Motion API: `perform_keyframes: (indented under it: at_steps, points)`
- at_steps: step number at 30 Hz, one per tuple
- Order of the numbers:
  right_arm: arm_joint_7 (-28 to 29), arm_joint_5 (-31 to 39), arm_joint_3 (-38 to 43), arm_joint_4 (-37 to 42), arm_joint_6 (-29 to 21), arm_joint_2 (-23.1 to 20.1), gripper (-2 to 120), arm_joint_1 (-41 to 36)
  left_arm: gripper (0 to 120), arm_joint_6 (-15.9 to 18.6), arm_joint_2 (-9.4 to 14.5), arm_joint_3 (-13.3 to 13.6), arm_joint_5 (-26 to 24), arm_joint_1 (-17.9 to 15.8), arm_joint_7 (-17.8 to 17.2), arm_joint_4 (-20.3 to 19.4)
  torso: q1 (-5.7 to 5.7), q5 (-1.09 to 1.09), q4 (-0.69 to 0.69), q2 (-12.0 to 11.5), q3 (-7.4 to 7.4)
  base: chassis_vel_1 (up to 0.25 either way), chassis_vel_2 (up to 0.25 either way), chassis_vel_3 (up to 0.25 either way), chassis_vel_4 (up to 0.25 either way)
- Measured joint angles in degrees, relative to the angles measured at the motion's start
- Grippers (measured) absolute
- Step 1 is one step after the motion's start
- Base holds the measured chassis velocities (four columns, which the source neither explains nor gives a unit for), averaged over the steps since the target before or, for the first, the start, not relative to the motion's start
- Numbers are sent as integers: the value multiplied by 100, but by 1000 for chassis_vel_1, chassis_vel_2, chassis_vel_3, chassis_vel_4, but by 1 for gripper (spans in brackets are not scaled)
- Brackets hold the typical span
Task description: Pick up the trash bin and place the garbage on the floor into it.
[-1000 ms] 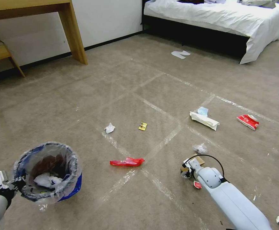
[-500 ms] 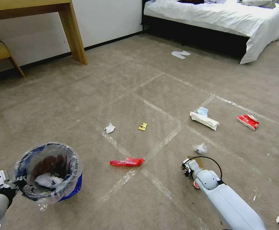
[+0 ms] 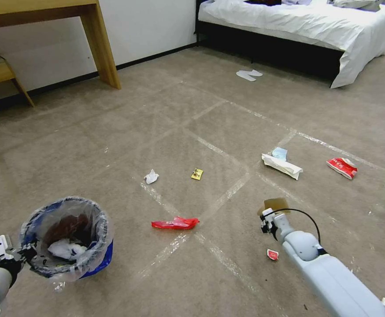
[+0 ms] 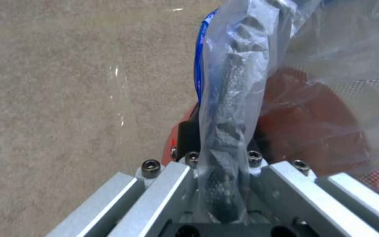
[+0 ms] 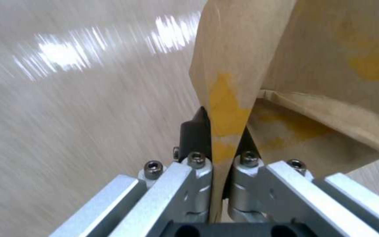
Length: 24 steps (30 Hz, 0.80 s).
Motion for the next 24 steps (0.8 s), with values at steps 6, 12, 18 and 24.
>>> perform_keyframes:
  at_steps: [6, 12, 18, 24]
  points:
    - [-410, 920, -51, 989, 876, -241, 0, 9, 0, 5, 18, 48, -4, 13, 14, -66, 0, -1, 0, 0, 0, 0, 0, 0, 0]
    - [-491, 2081, -434, 2214, 1144, -415, 0, 413, 0, 60, 24, 54, -205, -13, -38, -204, 0, -1, 2, 0, -1, 0, 0, 0, 0]
    - [-327, 3202, -1324, 3153, 1382, -503, 0, 1200, 0, 175, 74, 118, -550, -39, -154, -400, 0, -2, 0, 0, 0, 0, 0, 0, 0]
    - [-169, 3891, -2335, 3621, 1516, -372, 0, 2144, 0, 188, 120, 163, -712, -17, -181, -512, 0, -2, 1, 0, 0, 0, 0, 0, 0]
